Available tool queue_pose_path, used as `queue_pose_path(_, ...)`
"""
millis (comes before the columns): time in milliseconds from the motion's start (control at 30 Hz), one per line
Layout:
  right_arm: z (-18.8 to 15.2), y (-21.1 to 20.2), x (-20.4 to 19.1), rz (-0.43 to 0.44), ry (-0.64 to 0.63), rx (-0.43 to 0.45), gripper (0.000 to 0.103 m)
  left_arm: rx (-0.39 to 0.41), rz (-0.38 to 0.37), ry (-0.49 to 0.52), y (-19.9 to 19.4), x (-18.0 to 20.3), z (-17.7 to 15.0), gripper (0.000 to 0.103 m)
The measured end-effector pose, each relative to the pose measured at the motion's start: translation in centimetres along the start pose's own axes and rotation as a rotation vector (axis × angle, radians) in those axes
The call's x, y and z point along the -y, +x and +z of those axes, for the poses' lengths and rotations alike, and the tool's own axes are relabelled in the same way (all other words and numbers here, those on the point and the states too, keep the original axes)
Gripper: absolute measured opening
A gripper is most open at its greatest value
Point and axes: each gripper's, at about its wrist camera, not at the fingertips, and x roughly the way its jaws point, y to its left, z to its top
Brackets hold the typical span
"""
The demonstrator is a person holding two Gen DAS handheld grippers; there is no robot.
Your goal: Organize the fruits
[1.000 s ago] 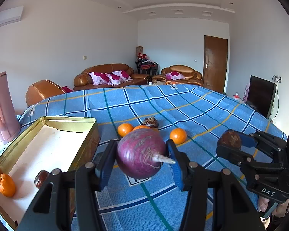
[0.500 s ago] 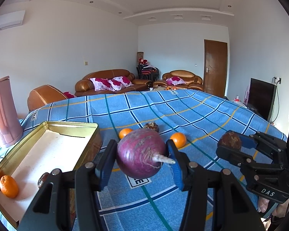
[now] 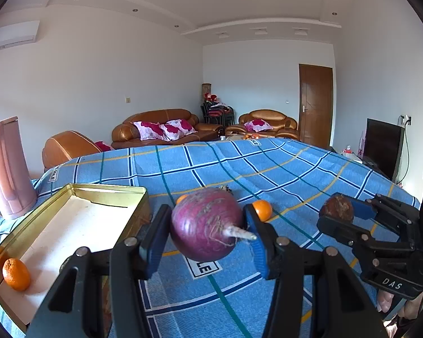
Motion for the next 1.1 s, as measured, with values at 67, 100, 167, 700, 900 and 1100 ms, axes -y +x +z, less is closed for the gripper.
queue_pose_path(67,-0.1,-0.1,0.0,0.001,-0.001,0.004,0.042,0.009,0.003,0.001,-0.2,0.0,0.0,0.054)
queue_pose_path(100,-0.1,-0.1,0.0,0.001,-0.002,0.006,0.042,0.013,0.005,0.002,-0.3,0.1,0.0,0.054)
queue_pose_path(167,-0.2,-0.3,0.0,0.000,-0.003,0.014,0.042,0.024,0.010,0.005,-0.5,0.1,0.1,0.054)
queue_pose_path(700,-0.3,-1.1,-0.1,0.009,-0.017,0.070,0.042,0.084,0.038,0.016,-1.7,0.4,-0.1,0.054)
queue_pose_path(900,-0.4,-1.1,-0.1,0.011,-0.019,0.071,0.042,0.097,0.045,0.025,-2.0,0.5,-0.1,0.054)
queue_pose_path(1100,-0.4,-1.0,-0.5,0.003,-0.040,0.063,0.042,0.091,0.044,0.016,-2.1,0.3,-0.1,0.054)
